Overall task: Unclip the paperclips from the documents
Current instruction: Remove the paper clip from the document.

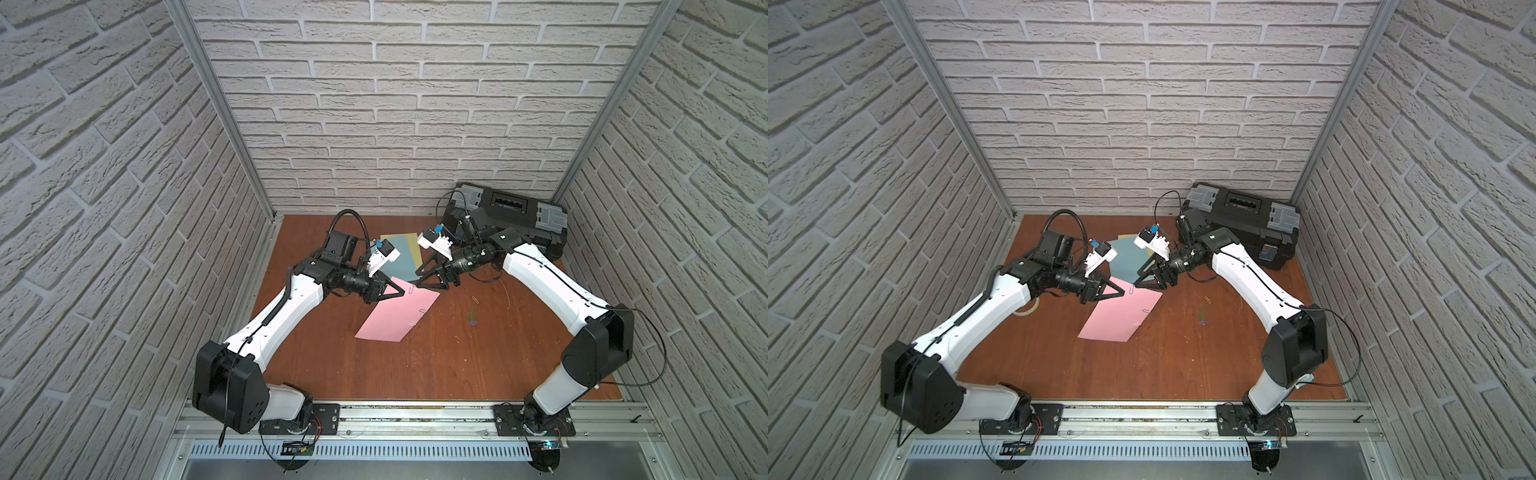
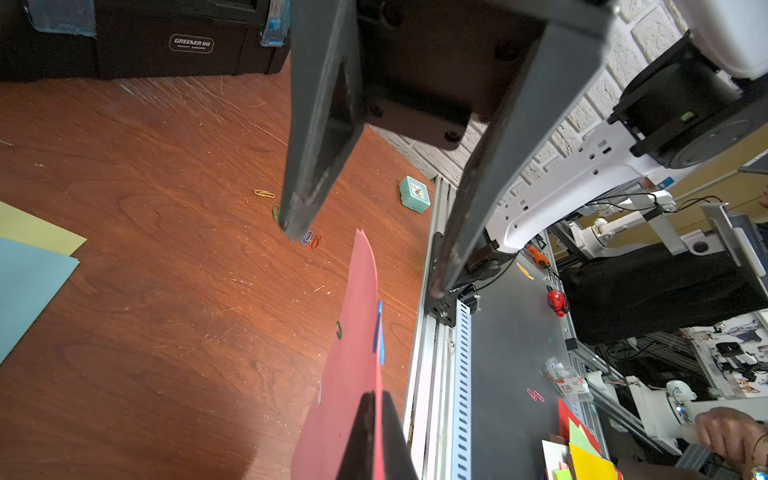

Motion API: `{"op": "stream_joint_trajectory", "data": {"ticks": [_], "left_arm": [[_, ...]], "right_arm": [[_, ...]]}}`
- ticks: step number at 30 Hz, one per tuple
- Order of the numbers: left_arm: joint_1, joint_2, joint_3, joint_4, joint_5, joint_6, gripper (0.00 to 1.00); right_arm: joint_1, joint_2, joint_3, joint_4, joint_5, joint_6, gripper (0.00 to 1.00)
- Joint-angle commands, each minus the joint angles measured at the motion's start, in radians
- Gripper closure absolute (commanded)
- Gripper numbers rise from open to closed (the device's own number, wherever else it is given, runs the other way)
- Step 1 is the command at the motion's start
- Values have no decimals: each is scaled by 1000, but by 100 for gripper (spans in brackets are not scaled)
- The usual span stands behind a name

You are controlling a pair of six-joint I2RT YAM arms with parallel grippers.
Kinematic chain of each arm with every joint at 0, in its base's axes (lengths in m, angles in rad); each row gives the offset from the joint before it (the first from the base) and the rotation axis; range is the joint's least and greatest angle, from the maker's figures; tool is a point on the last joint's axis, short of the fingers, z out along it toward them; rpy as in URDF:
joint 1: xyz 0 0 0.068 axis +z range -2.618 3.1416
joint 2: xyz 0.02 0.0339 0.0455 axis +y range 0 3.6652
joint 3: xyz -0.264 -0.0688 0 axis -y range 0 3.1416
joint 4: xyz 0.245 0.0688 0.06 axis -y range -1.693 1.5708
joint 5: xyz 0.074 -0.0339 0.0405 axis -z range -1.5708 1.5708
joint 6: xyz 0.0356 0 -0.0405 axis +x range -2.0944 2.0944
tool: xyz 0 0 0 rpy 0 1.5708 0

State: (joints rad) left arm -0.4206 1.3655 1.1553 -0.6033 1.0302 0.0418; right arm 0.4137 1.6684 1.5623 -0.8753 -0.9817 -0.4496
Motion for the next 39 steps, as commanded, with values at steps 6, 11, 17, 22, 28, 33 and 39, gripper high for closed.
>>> {"op": "stream_joint_trajectory", "data": {"ticks": [6, 11, 17, 22, 28, 33, 39], "left_arm": [[10, -12, 15, -9, 44, 40, 100], [12, -17, 12, -7, 44, 40, 100], [14, -16, 9, -6, 44, 40, 100], [14, -14, 11, -8, 43, 40, 100], [16, -8, 11, -13, 42, 39, 100], [16, -5, 12, -18, 41, 43, 100], [17, -1, 18, -28, 41, 46, 100]], "right_arm": [[44, 35, 38, -28, -103, -49, 52], [51, 48, 37, -44, -127, -59, 63], [51, 49, 33, -54, -146, -67, 74], [50, 59, 39, -64, -155, -74, 81], [48, 63, 41, -65, -166, -74, 89], [43, 69, 45, -72, -167, -74, 92], [34, 73, 47, -66, -166, -62, 94]]}}
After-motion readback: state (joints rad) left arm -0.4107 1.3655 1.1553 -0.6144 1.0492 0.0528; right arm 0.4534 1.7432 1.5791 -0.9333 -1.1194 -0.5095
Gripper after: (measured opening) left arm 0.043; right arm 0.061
